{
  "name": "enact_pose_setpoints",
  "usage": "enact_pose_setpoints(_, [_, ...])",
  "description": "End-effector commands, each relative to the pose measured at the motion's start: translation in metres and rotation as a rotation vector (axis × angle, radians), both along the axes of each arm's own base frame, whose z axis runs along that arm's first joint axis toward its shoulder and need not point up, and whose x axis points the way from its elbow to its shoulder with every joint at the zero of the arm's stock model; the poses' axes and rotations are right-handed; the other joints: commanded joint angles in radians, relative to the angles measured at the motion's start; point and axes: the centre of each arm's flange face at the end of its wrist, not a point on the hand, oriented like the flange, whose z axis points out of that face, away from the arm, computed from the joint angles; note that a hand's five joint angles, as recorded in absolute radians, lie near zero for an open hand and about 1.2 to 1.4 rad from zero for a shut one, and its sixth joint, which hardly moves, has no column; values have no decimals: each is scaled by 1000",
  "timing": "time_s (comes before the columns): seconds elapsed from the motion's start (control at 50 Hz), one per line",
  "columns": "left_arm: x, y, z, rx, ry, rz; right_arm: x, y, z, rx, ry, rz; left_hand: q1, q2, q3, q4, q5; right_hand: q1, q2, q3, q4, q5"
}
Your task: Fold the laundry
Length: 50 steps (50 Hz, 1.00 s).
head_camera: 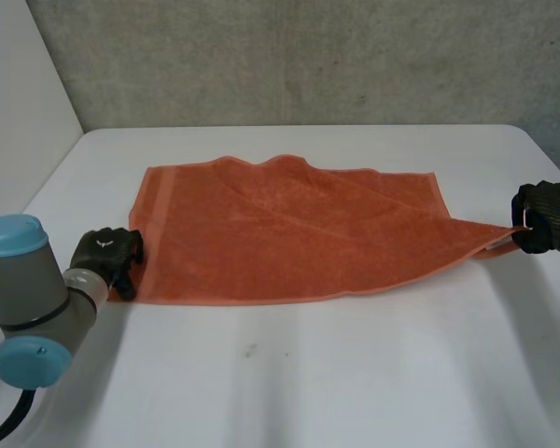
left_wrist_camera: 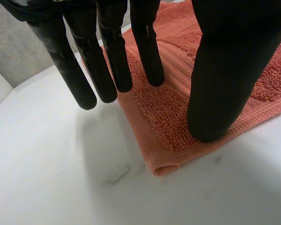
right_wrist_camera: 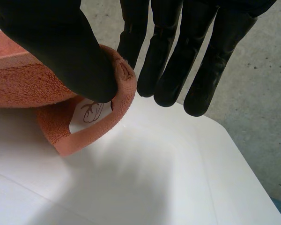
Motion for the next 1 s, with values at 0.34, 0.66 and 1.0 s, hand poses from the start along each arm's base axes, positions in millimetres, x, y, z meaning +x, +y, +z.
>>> enact_pose_setpoints(0.34, [0,-1,5,-30,6,3,0,0,-1,0,9,1,664,668,670,670,683,413,213,209,203,236])
enact_pose_setpoints(0.66, [2,12,12,-26,6,0,0,2,-2,11,6,0,374,378,380,380,393,413,213,209,203,236])
enact_pose_setpoints(1.0, [6,10,6,-9,2,12,0,2,-1,9,8,1,130,135,136,136,149,413,213,209,203,236])
